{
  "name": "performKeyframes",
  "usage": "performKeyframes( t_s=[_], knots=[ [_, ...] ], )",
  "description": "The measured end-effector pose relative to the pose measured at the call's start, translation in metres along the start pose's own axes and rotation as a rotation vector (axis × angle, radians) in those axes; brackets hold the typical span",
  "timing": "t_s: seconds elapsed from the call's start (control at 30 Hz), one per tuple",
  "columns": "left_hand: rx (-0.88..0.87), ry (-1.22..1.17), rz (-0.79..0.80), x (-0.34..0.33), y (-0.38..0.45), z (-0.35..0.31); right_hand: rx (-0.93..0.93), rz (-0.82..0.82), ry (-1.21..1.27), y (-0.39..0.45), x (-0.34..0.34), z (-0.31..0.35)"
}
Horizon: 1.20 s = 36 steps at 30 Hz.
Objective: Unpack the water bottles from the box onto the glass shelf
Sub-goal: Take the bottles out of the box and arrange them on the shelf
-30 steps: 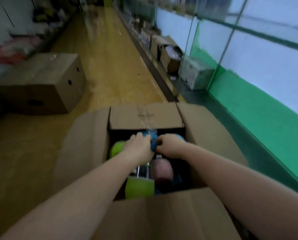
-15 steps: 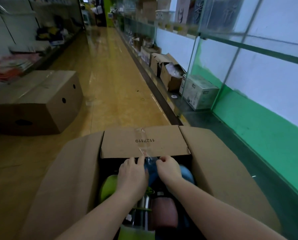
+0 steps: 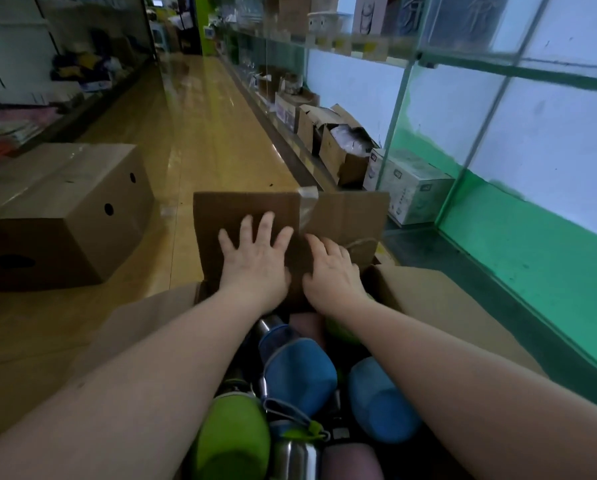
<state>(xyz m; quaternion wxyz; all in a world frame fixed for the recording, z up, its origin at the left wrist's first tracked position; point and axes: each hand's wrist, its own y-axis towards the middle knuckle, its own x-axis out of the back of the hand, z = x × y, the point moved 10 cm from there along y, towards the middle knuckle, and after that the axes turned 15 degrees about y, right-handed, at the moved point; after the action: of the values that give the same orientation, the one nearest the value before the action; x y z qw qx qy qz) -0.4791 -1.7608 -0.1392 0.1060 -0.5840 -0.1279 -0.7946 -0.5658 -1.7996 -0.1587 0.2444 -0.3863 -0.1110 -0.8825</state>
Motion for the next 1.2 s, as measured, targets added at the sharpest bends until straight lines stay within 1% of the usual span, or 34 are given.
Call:
performKeyframes(
  t_s=[0.1,0.2,0.33,0.43,0.67,0.8,0.87,0.93,0.97,1.0,1.03,1.07,1.1,1.13,1.2],
  knots=[
    [-0.014,-0.021,0.151,-0.021,0.017,0.007,-0.032,0.061,-0.064,0.020,-0.011,-0.009],
    [-0.009,-0.035,0.296,-0.052,0.025,0.012,-0.047,0.067,-0.108,0.037,-0.019,-0.020],
    [-0.030,-0.060,0.376,-0.088,0.030,0.014,-0.089,0.111,-0.149,0.051,-0.033,-0.039],
    [-0.039,-0.125,0.419,-0.106,0.031,0.010,-0.102,0.184,-0.220,0.053,-0.049,-0.051],
    [-0.049,-0.134,0.416,-0.116,0.031,0.007,-0.134,0.258,-0.228,0.054,-0.058,-0.055],
    [-0.088,-0.222,0.432,-0.117,0.032,0.006,-0.161,0.316,-0.183,0.047,-0.054,-0.054],
    [-0.090,-0.336,0.423,-0.117,0.036,0.012,-0.158,0.334,-0.189,0.037,-0.049,-0.053],
    [-0.013,-0.567,0.347,-0.104,0.036,0.028,-0.127,0.324,-0.198,0.026,-0.039,-0.045],
    [0.025,-0.656,0.270,-0.093,0.032,0.037,-0.102,0.295,-0.179,0.022,-0.030,-0.038],
    [0.043,-0.685,0.187,-0.080,0.023,0.043,-0.079,0.256,-0.149,0.016,-0.020,-0.029],
    [0.048,-0.674,0.124,-0.070,0.009,0.047,-0.057,0.209,-0.116,0.009,-0.011,-0.020],
    [0.046,-0.653,0.092,-0.065,-0.007,0.048,-0.048,0.164,-0.080,0.002,-0.003,-0.014],
    [0.040,-0.627,0.098,-0.066,-0.025,0.045,-0.058,0.133,-0.045,-0.006,0.001,-0.013],
    [0.026,-0.585,0.133,-0.071,-0.043,0.041,-0.083,0.123,-0.020,-0.016,0.000,-0.015],
    [-0.017,-0.456,0.228,-0.087,-0.075,0.030,-0.143,0.175,-0.020,-0.038,-0.017,-0.025]
  ],
)
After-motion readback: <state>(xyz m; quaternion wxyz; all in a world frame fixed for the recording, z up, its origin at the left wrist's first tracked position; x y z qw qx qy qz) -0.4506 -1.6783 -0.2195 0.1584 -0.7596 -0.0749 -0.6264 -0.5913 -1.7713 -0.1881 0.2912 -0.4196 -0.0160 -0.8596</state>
